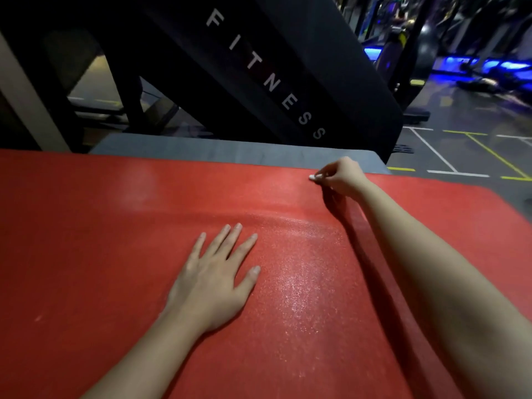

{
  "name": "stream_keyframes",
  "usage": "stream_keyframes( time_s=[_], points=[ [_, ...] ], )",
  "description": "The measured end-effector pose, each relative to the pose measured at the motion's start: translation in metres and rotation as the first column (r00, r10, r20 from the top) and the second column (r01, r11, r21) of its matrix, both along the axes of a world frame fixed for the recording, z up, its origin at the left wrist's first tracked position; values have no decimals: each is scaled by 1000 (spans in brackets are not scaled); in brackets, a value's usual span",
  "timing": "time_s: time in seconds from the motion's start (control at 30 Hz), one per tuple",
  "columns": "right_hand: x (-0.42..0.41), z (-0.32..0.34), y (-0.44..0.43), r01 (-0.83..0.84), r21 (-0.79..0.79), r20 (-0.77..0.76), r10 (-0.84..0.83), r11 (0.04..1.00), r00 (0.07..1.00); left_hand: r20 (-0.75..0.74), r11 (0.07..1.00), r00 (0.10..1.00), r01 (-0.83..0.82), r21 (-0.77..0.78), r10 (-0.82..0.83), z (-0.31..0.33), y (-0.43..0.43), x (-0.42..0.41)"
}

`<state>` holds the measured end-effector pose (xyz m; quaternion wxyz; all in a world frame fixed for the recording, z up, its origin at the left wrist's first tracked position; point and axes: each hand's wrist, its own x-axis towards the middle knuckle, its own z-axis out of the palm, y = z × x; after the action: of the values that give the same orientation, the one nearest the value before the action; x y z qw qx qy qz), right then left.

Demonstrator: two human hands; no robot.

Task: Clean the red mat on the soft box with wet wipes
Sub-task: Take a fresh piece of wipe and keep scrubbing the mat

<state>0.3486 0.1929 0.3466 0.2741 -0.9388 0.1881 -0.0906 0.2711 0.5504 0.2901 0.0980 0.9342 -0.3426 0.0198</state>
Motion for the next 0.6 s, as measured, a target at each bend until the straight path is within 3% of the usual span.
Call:
stream_keyframes(
  time_s=[0.13, 0.27, 0.4, 0.5, 0.6],
  points=[
    [-31, 5, -5, -230, 17, -120, 231, 973, 966, 1, 999, 1000, -9, 42, 9, 0, -1, -1],
    [0, -3, 0, -106, -150, 17, 110, 983, 994, -2, 999, 1000, -12, 41, 13, 1, 0, -1],
    [23, -17, 13, 64, -16, 131, -61, 998, 989, -4, 1000, 1000, -7, 21, 7, 2, 0, 0],
    [11, -15, 20, 12, -89, 61, -7, 996, 998, -5, 1000, 1000, -8, 21, 8, 1, 1, 1],
    [-32, -10, 26, -152, -225, -57, 143, 962, 988, -4, 1000, 1000, -11, 12, 11, 0, 0, 1]
  ],
)
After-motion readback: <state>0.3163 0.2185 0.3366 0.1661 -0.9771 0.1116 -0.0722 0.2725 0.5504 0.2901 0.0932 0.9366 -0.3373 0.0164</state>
